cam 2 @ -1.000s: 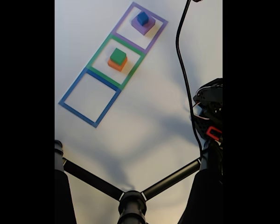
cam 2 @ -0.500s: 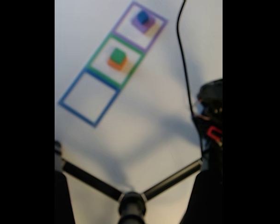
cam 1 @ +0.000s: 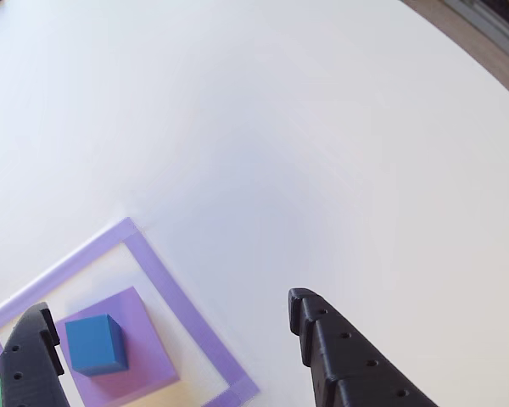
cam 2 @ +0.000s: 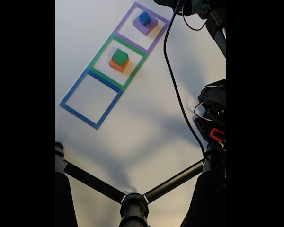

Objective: Tower of hanoi

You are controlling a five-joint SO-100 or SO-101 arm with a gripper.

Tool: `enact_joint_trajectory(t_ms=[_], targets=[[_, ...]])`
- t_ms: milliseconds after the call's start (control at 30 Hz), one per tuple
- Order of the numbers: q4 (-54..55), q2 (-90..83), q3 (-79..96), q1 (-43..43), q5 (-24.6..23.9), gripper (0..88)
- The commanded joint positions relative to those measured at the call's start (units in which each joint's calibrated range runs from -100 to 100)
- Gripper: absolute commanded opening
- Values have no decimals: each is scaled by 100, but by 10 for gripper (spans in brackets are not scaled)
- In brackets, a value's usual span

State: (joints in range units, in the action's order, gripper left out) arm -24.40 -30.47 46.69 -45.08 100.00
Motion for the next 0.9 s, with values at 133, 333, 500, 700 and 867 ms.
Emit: enact_joint_trajectory(t_ms=[133,333,500,700,867], targets=[[2671,491,1233,456,0,342],[3861,1213,1542,646,0,345],[4646,1693,1869,783,0,345],[5075,1910,2142,913,0,340],[5229,2182,2060,959,0,335]])
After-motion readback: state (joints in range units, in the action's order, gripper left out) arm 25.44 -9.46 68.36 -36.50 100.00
